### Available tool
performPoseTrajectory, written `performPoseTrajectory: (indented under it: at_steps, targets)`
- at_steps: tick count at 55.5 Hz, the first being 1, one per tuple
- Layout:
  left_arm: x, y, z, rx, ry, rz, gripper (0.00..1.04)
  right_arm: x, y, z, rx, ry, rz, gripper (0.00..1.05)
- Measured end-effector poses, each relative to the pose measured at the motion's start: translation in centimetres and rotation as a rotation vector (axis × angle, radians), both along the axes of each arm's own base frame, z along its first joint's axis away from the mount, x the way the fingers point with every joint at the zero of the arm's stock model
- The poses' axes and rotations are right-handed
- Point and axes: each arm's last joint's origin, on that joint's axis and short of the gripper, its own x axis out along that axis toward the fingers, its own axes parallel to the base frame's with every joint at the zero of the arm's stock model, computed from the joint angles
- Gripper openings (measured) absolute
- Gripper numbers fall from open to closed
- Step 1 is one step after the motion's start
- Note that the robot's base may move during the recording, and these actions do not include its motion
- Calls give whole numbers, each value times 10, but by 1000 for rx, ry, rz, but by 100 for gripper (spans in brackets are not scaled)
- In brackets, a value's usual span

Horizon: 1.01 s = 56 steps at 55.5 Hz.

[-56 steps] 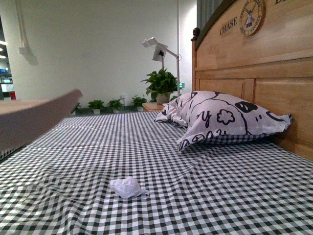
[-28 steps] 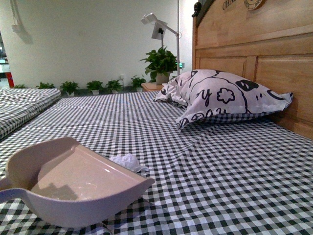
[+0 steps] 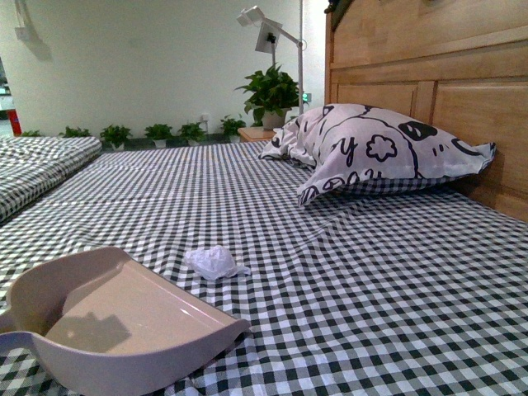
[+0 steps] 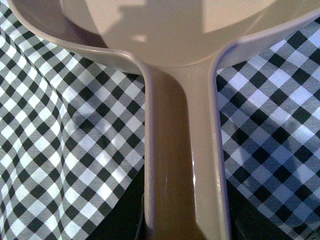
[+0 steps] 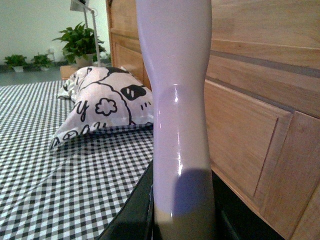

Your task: Clean up trash

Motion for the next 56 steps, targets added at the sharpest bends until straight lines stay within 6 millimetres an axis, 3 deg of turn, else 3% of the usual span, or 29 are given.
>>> performPoseTrajectory:
  at_steps: [31,38,46,56]
  targets:
    - [2,0,-3,0,6,-2,26,0,0,0,1,5,-2,20]
    - [2,0,-3,0,6,-2,26,10,5,1,-59,234,31,20]
    - [2,0,-3,2,6,-4,26,42,17,5,-101,355,150,20]
    - [2,0,-3,2,6,-4,26,111,40,-2,-161,423,264,20]
